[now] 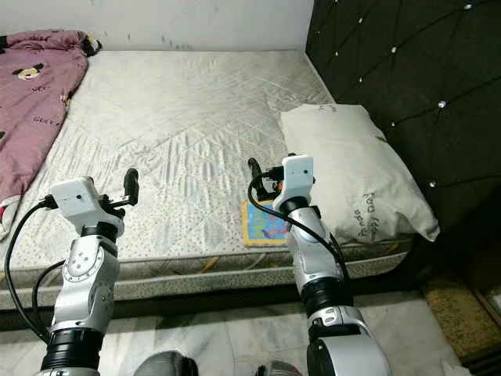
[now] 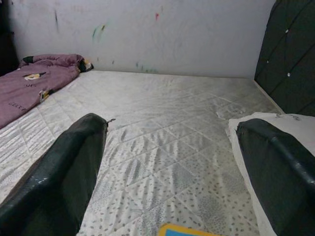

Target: Clean up the room

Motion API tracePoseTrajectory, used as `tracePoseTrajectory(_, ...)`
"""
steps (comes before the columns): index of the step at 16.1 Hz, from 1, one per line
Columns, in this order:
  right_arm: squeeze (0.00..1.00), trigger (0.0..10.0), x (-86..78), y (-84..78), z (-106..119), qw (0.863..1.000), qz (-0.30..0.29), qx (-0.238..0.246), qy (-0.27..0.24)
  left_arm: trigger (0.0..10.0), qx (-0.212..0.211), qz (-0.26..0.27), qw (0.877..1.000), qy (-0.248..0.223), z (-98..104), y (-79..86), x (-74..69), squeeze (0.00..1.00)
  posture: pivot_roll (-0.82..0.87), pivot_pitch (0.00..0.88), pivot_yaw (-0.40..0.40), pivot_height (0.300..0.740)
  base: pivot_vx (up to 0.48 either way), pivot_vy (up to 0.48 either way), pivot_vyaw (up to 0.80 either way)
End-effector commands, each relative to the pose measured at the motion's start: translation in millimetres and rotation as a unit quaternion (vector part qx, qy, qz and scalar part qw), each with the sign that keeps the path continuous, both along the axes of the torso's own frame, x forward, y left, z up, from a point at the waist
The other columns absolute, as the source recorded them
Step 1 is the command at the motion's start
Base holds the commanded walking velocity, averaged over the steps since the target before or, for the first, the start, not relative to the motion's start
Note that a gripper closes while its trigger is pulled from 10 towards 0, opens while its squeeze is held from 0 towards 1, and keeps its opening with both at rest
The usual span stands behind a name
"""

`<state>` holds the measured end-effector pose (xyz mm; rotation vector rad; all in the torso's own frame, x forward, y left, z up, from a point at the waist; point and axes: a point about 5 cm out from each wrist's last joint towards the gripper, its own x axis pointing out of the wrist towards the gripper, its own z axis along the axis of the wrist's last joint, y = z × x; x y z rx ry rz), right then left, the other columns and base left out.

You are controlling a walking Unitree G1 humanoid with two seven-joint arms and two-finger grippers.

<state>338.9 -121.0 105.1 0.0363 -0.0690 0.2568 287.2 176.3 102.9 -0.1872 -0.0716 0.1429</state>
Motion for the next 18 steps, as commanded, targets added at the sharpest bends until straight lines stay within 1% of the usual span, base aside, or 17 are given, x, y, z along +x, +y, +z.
tracePoseTrajectory(1, 0.00, 10.0, 3.7, -1.1, 6.5, 1.000, 0.000, -0.004, -0.010, 10.0, 0.000, -0.005, 1.000, -0.008, 3.3, -1.0, 0.6, 0.00, 0.01, 0.000, -0.021, 0.740, 0.296, 0.000, 0.00)
tracePoseTrajectory(10, 0.00, 10.0, 3.4, -1.0, 6.2, 1.000, -0.003, -0.001, -0.009, 10.0, 0.002, -0.008, 1.000, -0.003, 2.3, -0.9, 0.9, 0.00, 0.01, 0.000, -0.016, 0.740, 0.287, 0.000, 0.00)
tracePoseTrajectory(16, 0.00, 10.0, 3.5, -1.0, 5.6, 1.000, -0.001, -0.001, -0.007, 10.0, 0.004, -0.001, 1.000, 0.005, 0.6, -1.8, 1.7, 0.00, 0.01, 0.000, -0.016, 0.740, 0.000, 0.000, 0.00)
tracePoseTrajectory(18, 0.00, 10.0, 3.3, -0.1, 5.9, 1.000, 0.004, -0.011, -0.011, 10.0, -0.001, 0.000, 1.000, 0.005, 0.1, -1.7, 1.7, 0.00, 0.01, 0.000, -0.018, 0.740, 0.000, 0.000, 0.00)
